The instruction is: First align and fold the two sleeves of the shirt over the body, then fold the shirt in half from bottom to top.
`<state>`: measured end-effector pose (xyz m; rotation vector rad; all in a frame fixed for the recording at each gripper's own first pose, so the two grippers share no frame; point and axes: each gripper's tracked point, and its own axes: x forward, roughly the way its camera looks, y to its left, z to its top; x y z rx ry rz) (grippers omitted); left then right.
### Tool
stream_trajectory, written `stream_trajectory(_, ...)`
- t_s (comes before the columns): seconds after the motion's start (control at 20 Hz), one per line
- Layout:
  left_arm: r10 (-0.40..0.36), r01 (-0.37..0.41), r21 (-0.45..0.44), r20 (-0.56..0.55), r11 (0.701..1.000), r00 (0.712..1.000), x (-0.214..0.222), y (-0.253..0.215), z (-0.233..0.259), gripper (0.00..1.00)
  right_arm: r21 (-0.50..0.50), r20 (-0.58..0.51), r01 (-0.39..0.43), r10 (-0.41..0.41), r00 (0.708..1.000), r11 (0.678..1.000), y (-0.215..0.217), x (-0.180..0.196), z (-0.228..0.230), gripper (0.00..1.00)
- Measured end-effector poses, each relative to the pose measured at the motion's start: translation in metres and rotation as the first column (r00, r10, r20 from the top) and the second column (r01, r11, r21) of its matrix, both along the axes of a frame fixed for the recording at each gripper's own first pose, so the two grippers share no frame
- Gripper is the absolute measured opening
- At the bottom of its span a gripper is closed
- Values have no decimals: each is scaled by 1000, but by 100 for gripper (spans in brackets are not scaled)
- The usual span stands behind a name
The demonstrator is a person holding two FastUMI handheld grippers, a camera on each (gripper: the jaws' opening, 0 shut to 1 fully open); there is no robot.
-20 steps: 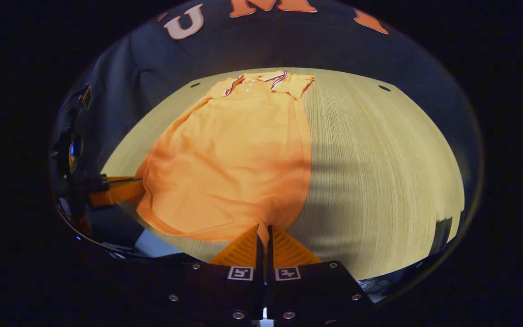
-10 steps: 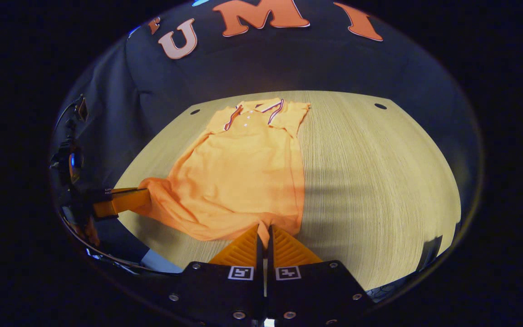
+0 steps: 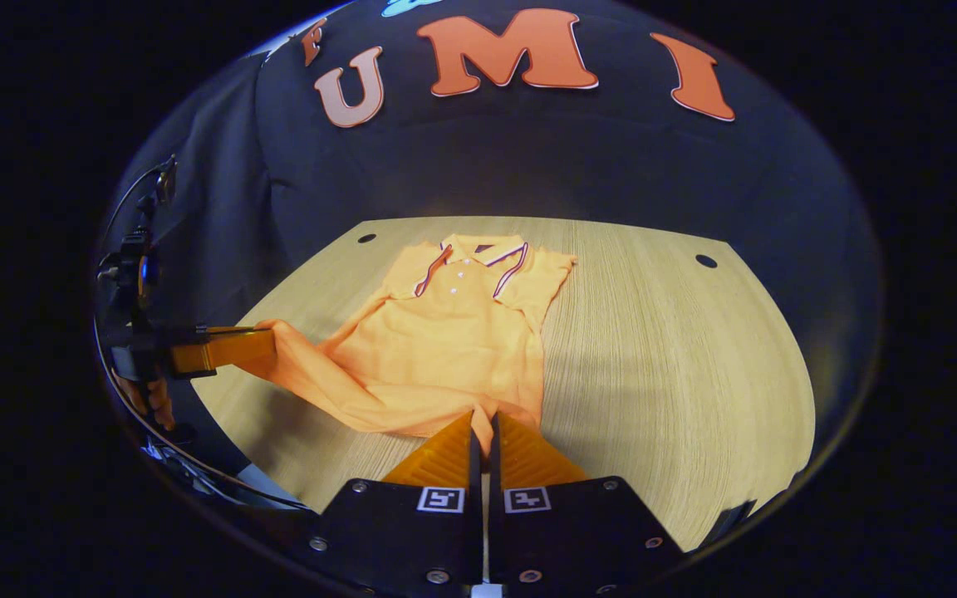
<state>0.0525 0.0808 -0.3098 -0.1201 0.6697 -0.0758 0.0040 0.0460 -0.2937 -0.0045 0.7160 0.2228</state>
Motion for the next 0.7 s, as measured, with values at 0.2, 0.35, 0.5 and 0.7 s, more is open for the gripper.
stream_trajectory(0.2, -27, 27, -15, 30, 1000, 999, 40, 1, 18, 2, -18, 34, 7, -7, 999, 1000, 2, 33, 17, 4)
stream_trajectory(0.35, -44, 45, -13, 74, 999, 996, 76, 3, 34, 2, -21, 52, 17, -16, 999, 1000, 6, 62, 31, 4)
stream_trajectory(0.5, -55, 58, -34, 83, 998, 995, 107, 7, 45, 2, -28, 65, 36, -34, 997, 999, 4, 94, 40, 4)
stream_trajectory(0.7, -61, 64, -29, 94, 998, 994, 152, 20, 53, 2, -15, 58, 58, -57, 997, 998, 6, 131, 46, 4)
